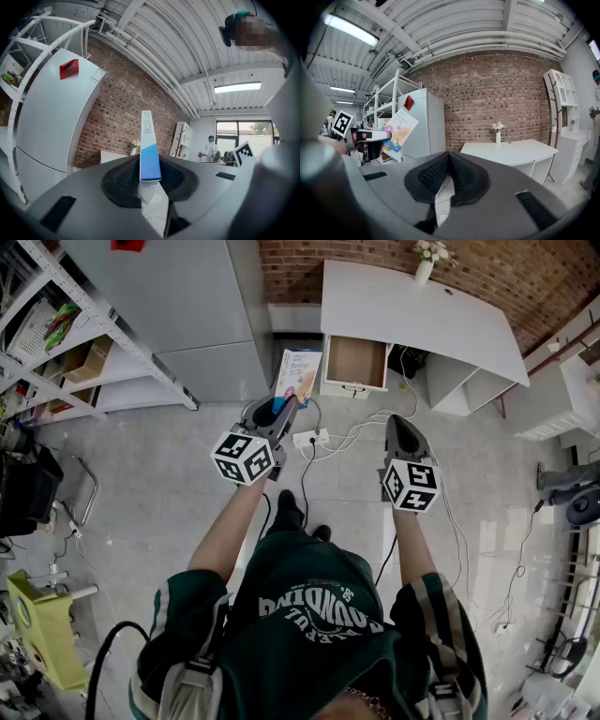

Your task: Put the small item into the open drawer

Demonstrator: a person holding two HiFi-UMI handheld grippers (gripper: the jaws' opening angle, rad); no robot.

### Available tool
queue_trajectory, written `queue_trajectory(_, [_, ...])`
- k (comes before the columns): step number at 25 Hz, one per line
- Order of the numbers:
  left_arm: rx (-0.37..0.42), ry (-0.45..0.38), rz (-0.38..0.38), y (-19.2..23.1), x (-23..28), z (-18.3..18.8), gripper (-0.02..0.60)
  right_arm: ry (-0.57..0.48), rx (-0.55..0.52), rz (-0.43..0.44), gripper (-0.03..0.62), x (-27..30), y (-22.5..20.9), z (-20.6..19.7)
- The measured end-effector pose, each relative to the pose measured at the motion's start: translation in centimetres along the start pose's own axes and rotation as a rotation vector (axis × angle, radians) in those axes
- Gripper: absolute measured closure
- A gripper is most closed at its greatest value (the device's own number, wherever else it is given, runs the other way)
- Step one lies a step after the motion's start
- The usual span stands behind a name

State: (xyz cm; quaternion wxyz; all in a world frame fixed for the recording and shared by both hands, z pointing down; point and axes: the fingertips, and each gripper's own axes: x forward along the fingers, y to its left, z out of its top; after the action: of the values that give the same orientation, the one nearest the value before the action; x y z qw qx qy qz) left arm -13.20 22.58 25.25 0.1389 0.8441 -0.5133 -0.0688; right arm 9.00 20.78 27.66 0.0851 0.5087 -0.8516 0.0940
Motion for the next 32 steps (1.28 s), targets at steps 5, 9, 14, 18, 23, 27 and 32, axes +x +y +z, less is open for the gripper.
queue_trajectory(5, [-0.008, 0.009, 0.012, 0.2, -0.3, -0.3, 0.491, -0.029, 0.039, 0.054, 0.568, -0.1, 0.6, 0.1])
queue_trajectory(9, [-0.010, 0.015, 0.012, 0.4, -0.3, -0.5, 0.491, -0.014, 0.035, 0.051, 0.569, 0.3, 0.8, -0.1])
queue_trajectory(14, [-0.013, 0.017, 0.010, -0.3, -0.1, -0.9, 0.491, -0.016, 0.041, 0.066, 0.568, 0.0, 0.6, -0.3])
queue_trajectory(18, [-0.012, 0.023, 0.008, -0.4, 0.1, -1.3, 0.491, -0.011, 0.040, 0.063, 0.568, 0.1, 0.5, -0.6])
queue_trajectory(23, [-0.013, 0.032, 0.004, -0.7, 0.5, -1.5, 0.491, -0.001, 0.046, 0.054, 0.569, 0.1, 0.0, -0.9])
queue_trajectory(27, [-0.015, 0.037, 0.005, -1.1, 0.8, -1.8, 0.491, -0.011, 0.059, 0.074, 0.569, -0.3, -0.1, -0.9])
queue_trajectory(32, [-0.013, 0.042, 0.001, -2.1, 1.1, -2.1, 0.491, -0.011, 0.068, 0.076, 0.568, -0.9, -0.4, -1.0])
